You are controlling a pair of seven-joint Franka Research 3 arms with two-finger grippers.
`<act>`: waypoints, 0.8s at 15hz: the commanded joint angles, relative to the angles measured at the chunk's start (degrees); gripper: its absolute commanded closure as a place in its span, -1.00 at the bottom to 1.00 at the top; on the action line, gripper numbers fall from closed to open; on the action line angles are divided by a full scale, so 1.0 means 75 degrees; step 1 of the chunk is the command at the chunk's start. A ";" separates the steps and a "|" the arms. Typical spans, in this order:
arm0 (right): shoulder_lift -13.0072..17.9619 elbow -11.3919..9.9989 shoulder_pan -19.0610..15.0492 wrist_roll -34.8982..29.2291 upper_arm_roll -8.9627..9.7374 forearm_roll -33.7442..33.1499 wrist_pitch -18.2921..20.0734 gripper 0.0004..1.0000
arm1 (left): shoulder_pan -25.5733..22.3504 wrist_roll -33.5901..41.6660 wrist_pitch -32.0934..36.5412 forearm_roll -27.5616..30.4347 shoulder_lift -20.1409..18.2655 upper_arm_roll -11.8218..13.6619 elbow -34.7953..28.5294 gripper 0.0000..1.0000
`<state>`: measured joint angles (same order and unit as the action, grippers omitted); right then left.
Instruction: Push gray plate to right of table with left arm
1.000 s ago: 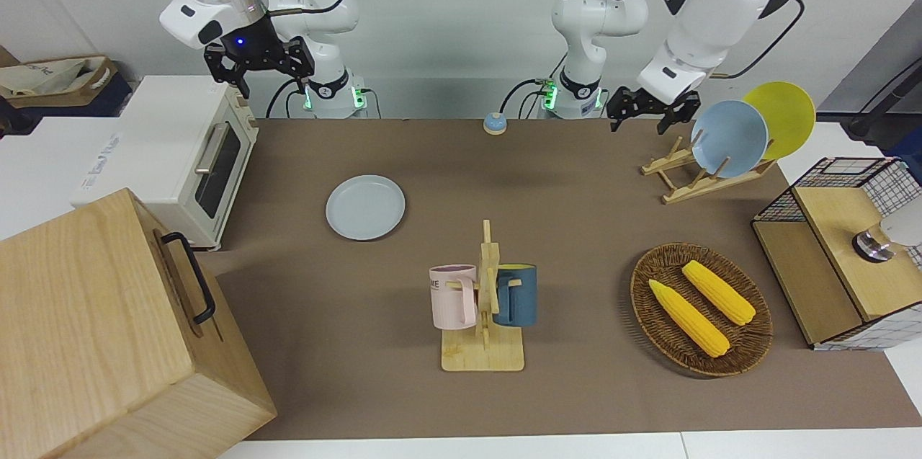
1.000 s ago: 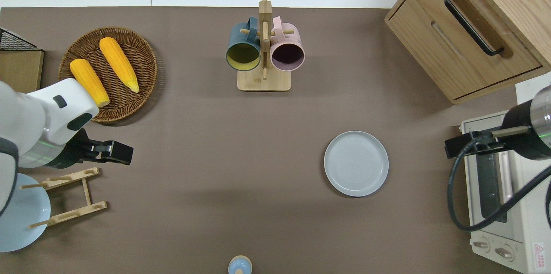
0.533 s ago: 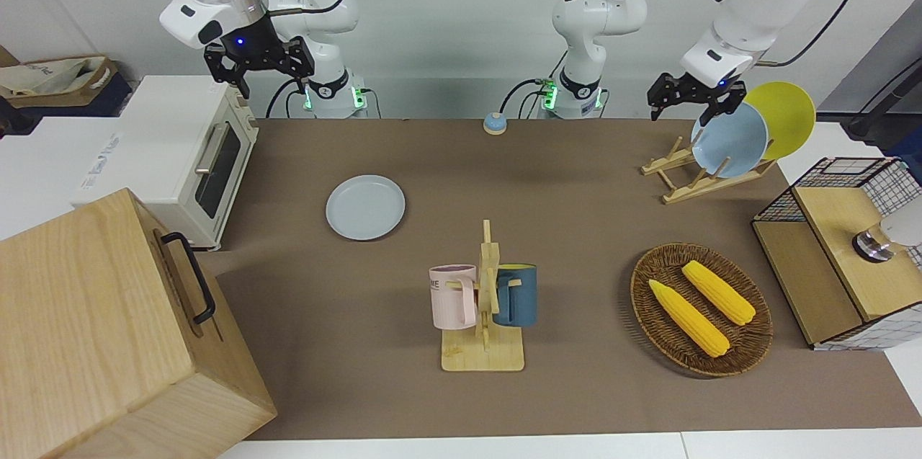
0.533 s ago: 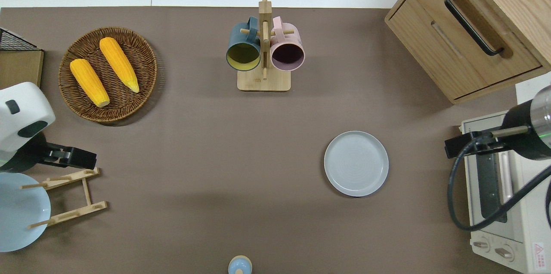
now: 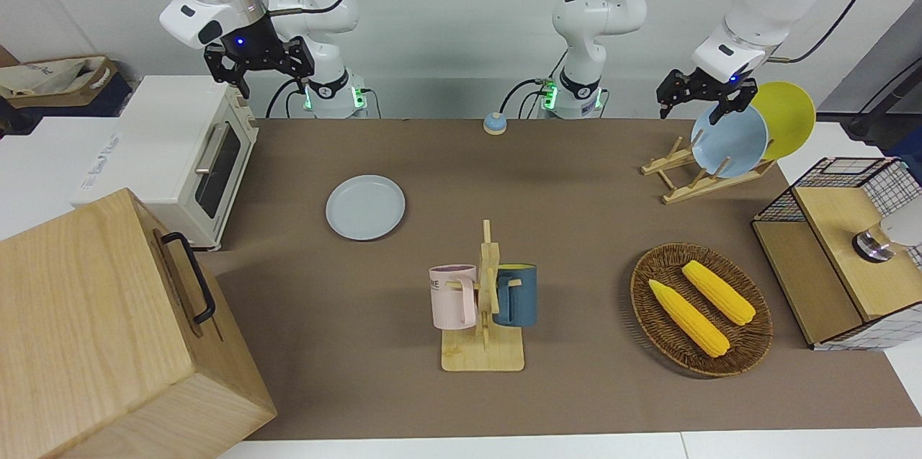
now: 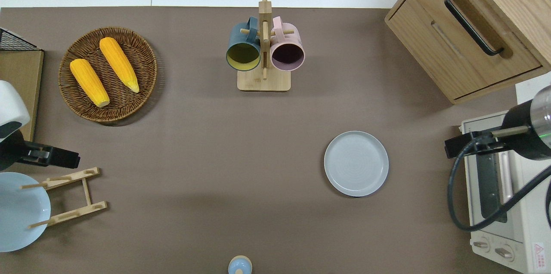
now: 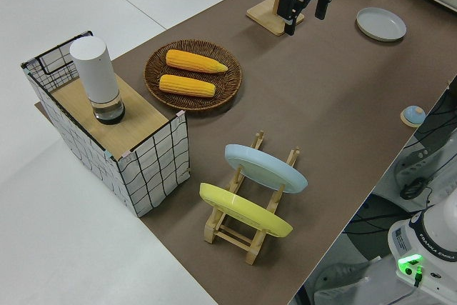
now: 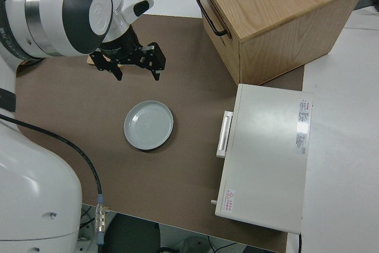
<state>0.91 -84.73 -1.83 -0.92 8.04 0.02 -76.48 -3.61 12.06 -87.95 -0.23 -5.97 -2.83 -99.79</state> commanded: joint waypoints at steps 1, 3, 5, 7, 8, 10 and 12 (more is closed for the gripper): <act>0.0019 0.0071 -0.0142 -0.0088 0.0123 0.0033 0.0119 -0.97 | 0.0012 0.0056 -0.0401 -0.0004 0.0092 -0.0056 0.0251 -1.00; 0.0019 0.0071 -0.0154 -0.0088 0.0123 0.0033 0.0119 -0.97 | 0.0059 0.0056 -0.0542 -0.0004 0.0104 -0.0080 0.0298 -1.00; 0.0019 0.0071 -0.0154 -0.0100 0.0123 0.0033 0.0119 -0.97 | 0.0071 0.0033 -0.0671 0.0007 0.0104 -0.0115 0.0310 -1.00; 0.0019 0.0071 -0.0142 -0.0100 0.0123 0.0033 0.0119 -0.97 | 0.0036 -0.0283 -0.0684 0.0054 0.0081 -0.0103 0.0310 -1.00; 0.0019 0.0071 -0.0154 -0.0088 0.0123 0.0033 0.0119 -0.97 | 0.0024 -0.0261 -0.0672 0.0043 0.0069 -0.0092 0.0298 -1.00; 0.0019 0.0071 -0.0142 -0.0100 0.0123 0.0033 0.0119 -0.97 | 0.0024 -0.0214 -0.0672 -0.0016 0.0057 -0.0080 0.0298 -1.00; 0.0019 0.0071 -0.0154 -0.0088 0.0123 0.0033 0.0119 -0.97 | 0.0001 -0.0214 -0.0672 -0.0028 0.0045 -0.0068 0.0286 -1.00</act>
<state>0.91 -84.73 -1.83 -0.92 8.04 0.02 -76.48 -3.44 10.99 -92.69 -0.14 -5.86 -3.50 -98.39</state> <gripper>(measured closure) 0.013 0.000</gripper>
